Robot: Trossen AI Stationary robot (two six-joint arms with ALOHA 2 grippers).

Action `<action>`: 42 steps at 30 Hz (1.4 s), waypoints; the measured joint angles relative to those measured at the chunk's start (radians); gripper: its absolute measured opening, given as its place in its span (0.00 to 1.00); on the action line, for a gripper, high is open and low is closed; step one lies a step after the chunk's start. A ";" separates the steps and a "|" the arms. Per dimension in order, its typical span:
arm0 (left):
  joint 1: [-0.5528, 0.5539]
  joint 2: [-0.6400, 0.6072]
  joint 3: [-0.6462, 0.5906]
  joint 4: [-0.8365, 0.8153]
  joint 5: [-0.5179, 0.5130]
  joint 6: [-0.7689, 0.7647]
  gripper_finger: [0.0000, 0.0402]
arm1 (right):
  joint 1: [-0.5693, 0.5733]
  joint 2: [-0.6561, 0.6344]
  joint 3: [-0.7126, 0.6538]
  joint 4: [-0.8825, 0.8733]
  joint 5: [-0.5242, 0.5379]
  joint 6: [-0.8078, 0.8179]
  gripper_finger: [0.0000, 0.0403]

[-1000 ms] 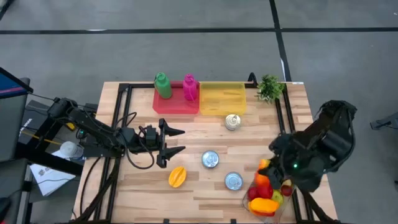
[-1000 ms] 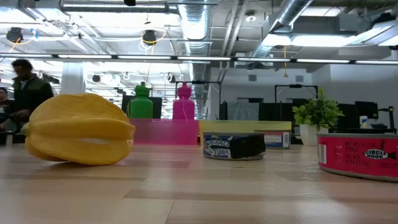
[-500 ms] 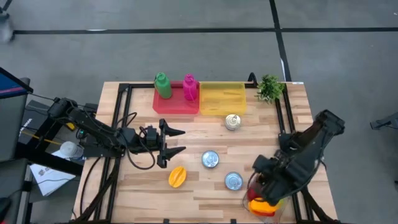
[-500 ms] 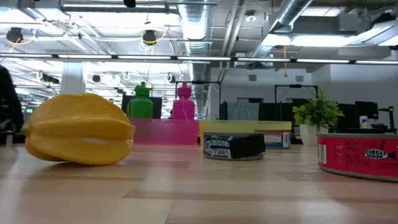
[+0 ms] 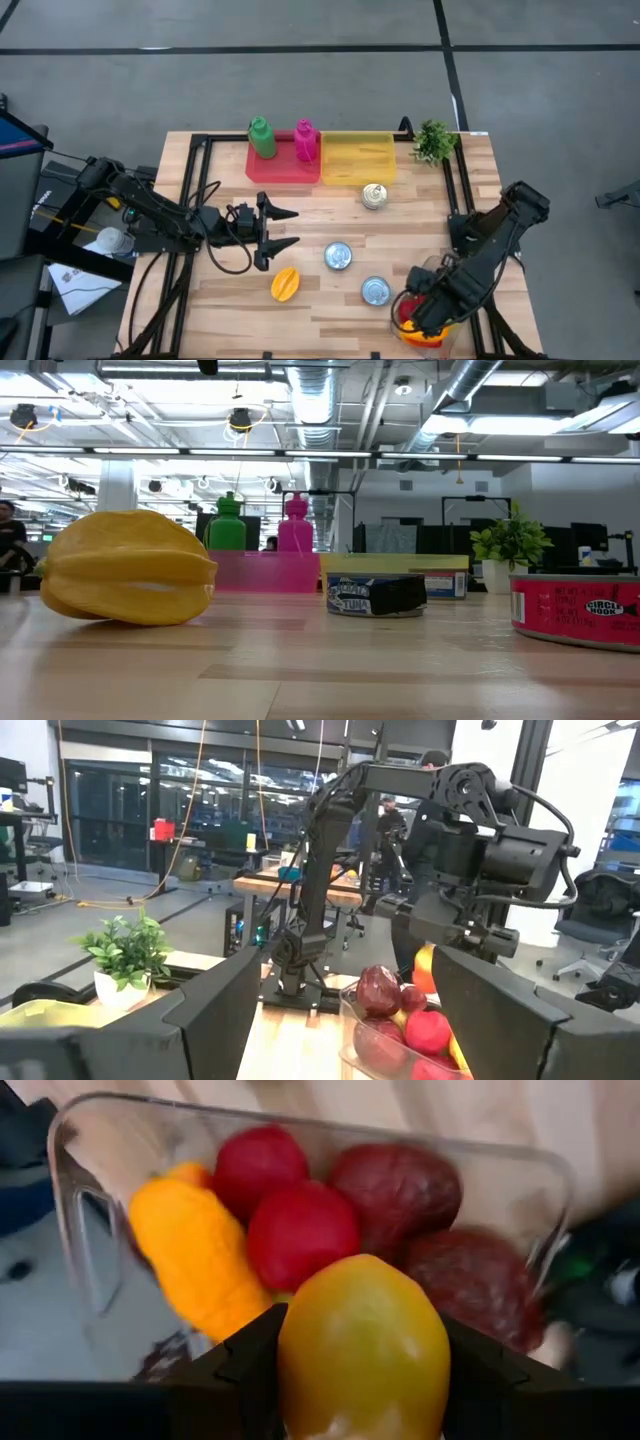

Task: Pick & Place Food Item
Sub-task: Put the mango into the transparent bin

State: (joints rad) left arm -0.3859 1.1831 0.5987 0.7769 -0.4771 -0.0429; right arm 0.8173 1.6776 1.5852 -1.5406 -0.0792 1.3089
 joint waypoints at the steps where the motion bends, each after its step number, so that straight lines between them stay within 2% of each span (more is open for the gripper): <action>1: 0.000 0.000 0.000 0.000 0.000 0.000 0.71 | 0.006 -0.002 0.000 0.011 -0.005 0.029 0.49; 5: 0.000 0.000 0.000 0.000 0.000 0.000 0.71 | 0.030 -0.005 0.000 0.082 -0.002 0.096 0.49; 12: 0.001 0.000 0.000 0.000 0.000 0.000 0.71 | 0.062 -0.005 0.000 -0.009 -0.012 0.210 0.49; 17: 0.001 0.000 0.000 0.000 0.000 0.000 0.71 | 0.049 -0.023 -0.009 -0.020 -0.027 0.189 0.49; 21: 0.001 0.000 0.000 0.000 0.000 0.000 0.71 | 0.037 -0.105 -0.103 0.049 -0.033 0.211 0.49; 27: 0.001 0.000 0.000 0.000 0.000 0.000 0.71 | 0.045 -0.229 -0.294 0.388 -0.076 0.369 0.50; 33: 0.001 0.000 0.000 0.000 0.000 0.000 0.71 | 0.060 -0.232 -0.372 0.388 -0.137 0.436 0.51; 42: 0.001 0.000 0.000 0.000 0.000 0.000 0.71 | 0.058 -0.232 -0.382 0.389 -0.133 0.444 0.53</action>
State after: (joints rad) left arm -0.3847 1.1831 0.5987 0.7773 -0.4774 -0.0425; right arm 0.8757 1.4456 1.2030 -1.1517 -0.2123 1.7526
